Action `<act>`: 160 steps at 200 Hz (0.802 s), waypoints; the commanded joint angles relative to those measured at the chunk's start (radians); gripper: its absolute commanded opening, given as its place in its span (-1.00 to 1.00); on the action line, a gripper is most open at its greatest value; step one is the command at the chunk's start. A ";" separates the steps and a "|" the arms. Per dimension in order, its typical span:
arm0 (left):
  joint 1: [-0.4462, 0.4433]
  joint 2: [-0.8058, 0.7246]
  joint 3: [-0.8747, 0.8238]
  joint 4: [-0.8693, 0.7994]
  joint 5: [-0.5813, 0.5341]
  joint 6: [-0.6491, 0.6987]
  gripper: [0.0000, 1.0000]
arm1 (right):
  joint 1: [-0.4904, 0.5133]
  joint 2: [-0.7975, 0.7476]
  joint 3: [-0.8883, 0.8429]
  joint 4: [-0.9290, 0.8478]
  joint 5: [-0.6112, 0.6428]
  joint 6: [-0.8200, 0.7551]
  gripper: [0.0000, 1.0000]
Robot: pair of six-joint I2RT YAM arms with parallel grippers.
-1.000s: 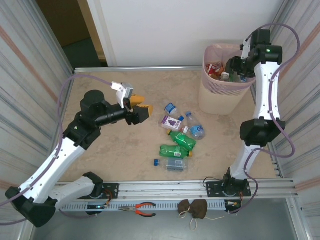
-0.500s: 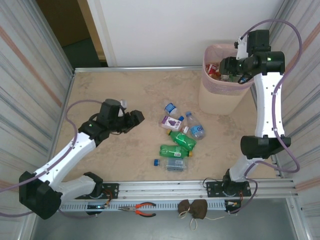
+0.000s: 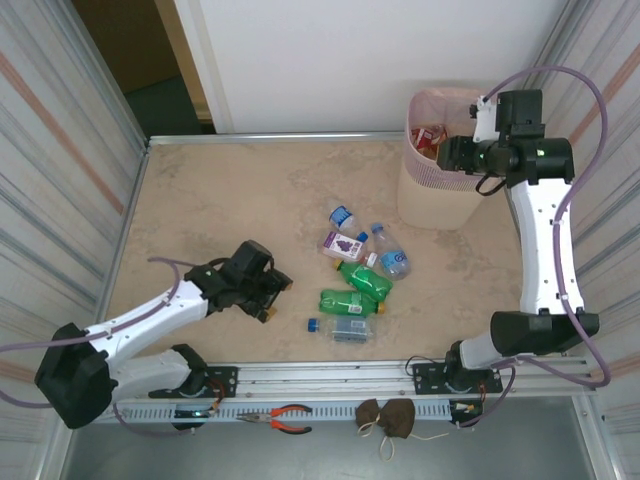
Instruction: Put the plastic bottles in the bin
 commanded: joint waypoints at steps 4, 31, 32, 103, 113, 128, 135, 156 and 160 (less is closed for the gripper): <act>-0.060 0.021 -0.037 0.017 -0.029 -0.251 0.32 | -0.030 -0.052 -0.062 0.052 -0.047 0.017 0.27; -0.128 0.054 -0.074 0.080 -0.027 -0.411 0.33 | -0.052 -0.078 -0.095 0.073 -0.082 0.014 0.27; -0.130 0.056 -0.073 0.081 -0.028 -0.417 0.33 | -0.051 -0.079 -0.096 0.073 -0.084 0.014 0.27; -0.224 0.217 -0.067 0.281 -0.022 -0.612 0.41 | -0.035 -0.092 -0.089 0.084 -0.132 0.014 0.26; -0.235 0.250 -0.057 0.310 -0.012 -0.627 0.39 | -0.028 -0.092 -0.085 0.081 -0.131 0.012 0.26; -0.248 0.292 -0.042 0.342 0.003 -0.645 0.35 | -0.020 -0.089 -0.079 0.078 -0.131 0.007 0.26; -0.254 0.306 -0.035 0.347 0.007 -0.649 0.33 | -0.017 -0.090 -0.076 0.079 -0.131 0.007 0.26; -0.263 0.322 -0.021 0.349 0.002 -0.664 0.26 | -0.006 -0.090 -0.075 0.079 -0.134 0.005 0.26; -0.265 0.322 -0.020 0.348 -0.001 -0.669 0.24 | -0.004 -0.092 -0.073 0.079 -0.134 0.004 0.26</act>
